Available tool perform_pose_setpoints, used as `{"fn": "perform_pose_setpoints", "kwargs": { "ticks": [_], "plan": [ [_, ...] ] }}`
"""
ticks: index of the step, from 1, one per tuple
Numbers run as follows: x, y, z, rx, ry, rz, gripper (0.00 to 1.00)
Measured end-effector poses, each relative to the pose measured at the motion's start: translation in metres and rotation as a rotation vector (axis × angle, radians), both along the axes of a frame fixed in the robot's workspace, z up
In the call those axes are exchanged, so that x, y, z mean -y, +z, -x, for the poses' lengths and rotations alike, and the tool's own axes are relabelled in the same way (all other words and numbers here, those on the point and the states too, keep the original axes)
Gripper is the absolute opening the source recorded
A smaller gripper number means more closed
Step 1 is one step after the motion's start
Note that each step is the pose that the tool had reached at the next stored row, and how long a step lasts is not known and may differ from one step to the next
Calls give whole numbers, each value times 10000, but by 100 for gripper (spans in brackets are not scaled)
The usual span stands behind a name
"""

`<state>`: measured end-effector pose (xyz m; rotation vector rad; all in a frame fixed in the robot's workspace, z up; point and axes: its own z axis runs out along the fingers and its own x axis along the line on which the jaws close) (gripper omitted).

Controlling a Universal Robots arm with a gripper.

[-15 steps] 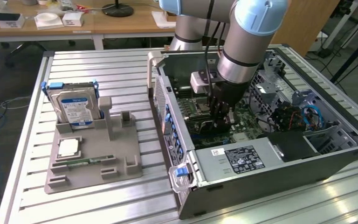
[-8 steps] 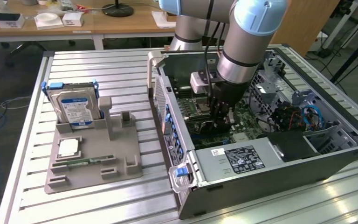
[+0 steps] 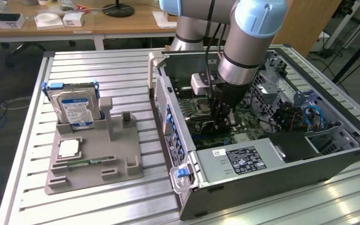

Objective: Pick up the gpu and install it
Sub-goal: 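Insert the gpu into the slot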

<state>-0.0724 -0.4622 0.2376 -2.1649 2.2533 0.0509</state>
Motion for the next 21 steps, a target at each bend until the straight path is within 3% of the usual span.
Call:
{"fn": "perform_pose_setpoints", "kwargs": {
  "ticks": [1, 7, 13, 16, 18, 21],
  "plan": [
    [3, 12, 1, -12, 1, 26, 33],
    [4, 19, 1, -13, 2, 29, 33],
    [1, 165, 1, -11, 3, 25, 33],
    [-24, 187, 1, -11, 1, 29, 33],
    [-23, 188, 1, -11, 3, 33, 25],
    [-23, 187, 1, -11, 2, 30, 25]
  ]
}}
